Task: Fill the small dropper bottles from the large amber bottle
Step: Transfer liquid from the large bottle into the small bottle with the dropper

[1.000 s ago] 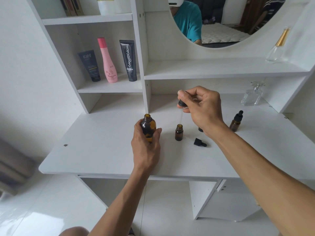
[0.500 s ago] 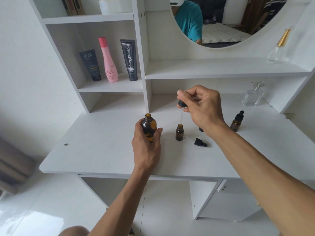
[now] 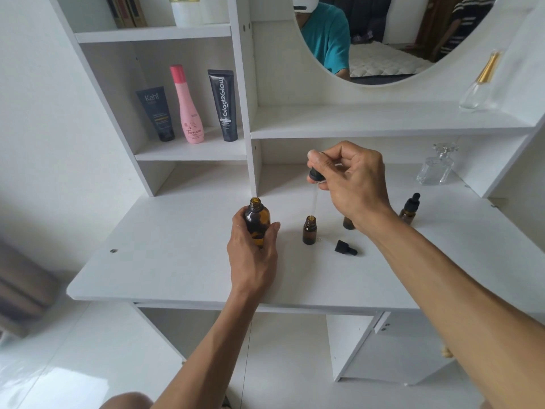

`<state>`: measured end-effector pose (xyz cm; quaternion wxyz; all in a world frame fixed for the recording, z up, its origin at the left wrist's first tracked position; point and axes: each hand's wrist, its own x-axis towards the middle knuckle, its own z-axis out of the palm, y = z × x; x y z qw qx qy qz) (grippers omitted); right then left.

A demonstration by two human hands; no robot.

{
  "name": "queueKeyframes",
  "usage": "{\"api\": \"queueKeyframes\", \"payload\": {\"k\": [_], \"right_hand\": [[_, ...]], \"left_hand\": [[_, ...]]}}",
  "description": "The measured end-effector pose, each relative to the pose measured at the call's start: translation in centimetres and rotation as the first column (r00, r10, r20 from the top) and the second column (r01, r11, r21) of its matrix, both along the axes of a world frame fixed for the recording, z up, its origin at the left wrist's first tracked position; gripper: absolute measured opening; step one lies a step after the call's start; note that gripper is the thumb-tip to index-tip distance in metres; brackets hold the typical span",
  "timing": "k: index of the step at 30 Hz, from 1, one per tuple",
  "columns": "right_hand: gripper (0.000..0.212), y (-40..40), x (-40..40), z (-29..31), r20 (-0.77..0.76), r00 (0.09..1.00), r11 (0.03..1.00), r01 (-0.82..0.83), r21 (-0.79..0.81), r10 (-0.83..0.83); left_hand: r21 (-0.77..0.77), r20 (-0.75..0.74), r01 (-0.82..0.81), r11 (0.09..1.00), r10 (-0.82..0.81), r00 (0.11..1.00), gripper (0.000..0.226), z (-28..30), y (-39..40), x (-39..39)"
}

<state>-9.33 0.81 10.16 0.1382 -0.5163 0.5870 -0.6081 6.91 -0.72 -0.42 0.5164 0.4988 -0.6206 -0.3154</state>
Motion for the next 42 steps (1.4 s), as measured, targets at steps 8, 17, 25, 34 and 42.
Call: {"api": "queueKeyframes", "payload": {"k": [8,17,25,34,42], "right_hand": [[0.024,0.0,-0.1,-0.1,0.004,1.0,1.0,0.001,-0.005,-0.001],[0.025,-0.2,-0.2,-0.4,0.025,1.0,1.0,0.009,-0.003,-0.009],[0.026,-0.1,0.0,0.2,0.059,0.998,1.0,0.02,-0.024,-0.018],[0.016,-0.5,4.5,4.1,0.269,0.947,0.976,-0.136,-0.168,0.178],[0.016,-1.5,6.8,4.1,0.234,0.938,0.961,-0.221,-0.163,0.256]], "left_hand": [[-0.009,-0.003,-0.001,1.0,0.001,1.0,0.04,0.2,0.2,-0.1],[-0.003,0.009,-0.012,1.0,0.012,1.0,0.04,0.1,0.0,-0.1],[0.006,-0.005,-0.004,1.0,0.004,1.0,0.041,-0.1,-0.1,-0.1],[0.015,-0.006,0.002,1.0,-0.002,1.0,0.041,-0.2,-0.2,0.0],[0.011,-0.02,0.007,1.0,-0.007,1.0,0.042,0.0,0.0,0.0]]}}
